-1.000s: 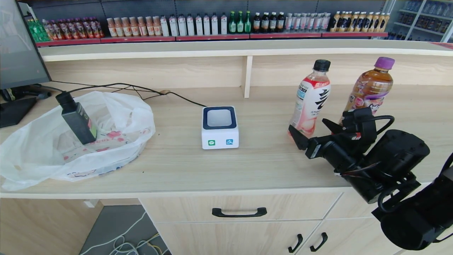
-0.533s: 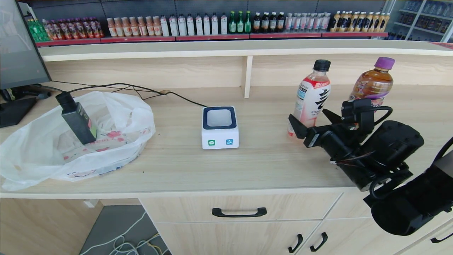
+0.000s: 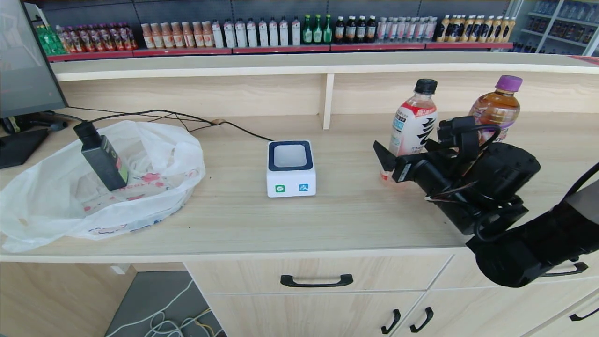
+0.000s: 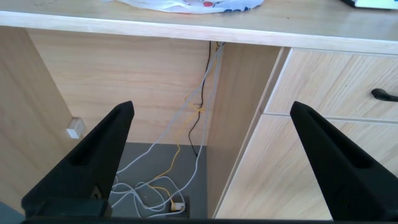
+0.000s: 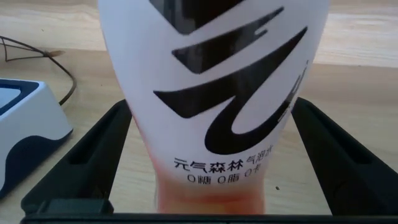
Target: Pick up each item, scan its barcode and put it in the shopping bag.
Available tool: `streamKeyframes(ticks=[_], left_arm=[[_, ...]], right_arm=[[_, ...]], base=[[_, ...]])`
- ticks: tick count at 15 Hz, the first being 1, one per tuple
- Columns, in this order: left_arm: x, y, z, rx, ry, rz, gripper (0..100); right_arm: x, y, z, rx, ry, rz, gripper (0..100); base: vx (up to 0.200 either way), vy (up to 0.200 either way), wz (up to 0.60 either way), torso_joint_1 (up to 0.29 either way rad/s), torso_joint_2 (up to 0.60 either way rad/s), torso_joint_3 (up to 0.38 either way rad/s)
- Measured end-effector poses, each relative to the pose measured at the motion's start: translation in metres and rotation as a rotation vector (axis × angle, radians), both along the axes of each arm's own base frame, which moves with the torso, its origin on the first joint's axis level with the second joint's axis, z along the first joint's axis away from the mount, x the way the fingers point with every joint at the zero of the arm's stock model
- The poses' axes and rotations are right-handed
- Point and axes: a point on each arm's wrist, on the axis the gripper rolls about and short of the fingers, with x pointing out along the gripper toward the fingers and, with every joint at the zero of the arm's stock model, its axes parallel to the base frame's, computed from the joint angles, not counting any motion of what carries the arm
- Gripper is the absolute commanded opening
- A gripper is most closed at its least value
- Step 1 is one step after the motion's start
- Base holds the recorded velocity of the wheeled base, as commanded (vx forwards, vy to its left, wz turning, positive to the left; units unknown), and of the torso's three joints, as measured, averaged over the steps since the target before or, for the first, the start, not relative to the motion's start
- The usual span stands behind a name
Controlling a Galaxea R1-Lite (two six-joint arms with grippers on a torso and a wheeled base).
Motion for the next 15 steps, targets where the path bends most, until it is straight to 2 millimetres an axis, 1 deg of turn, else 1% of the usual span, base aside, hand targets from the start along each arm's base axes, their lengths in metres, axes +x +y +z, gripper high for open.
streamKeyframes(ticks=[4, 15], left_arm=[[0.0, 0.0, 0.0, 0.0, 0.0, 0.0, 100], [0.0, 0.0, 0.0, 0.0, 0.0, 0.0, 100]], right_arm=[[0.007, 0.0038, 0.0082, 0.0, 0.0, 0.006, 100], [0.0079, 0.0042, 0.008, 0.003, -0.001, 0.005, 100]], base=[[0.0, 0.0, 0.0, 0.0, 0.0, 0.0], [0.0, 0.0, 0.0, 0.0, 0.0, 0.0]])
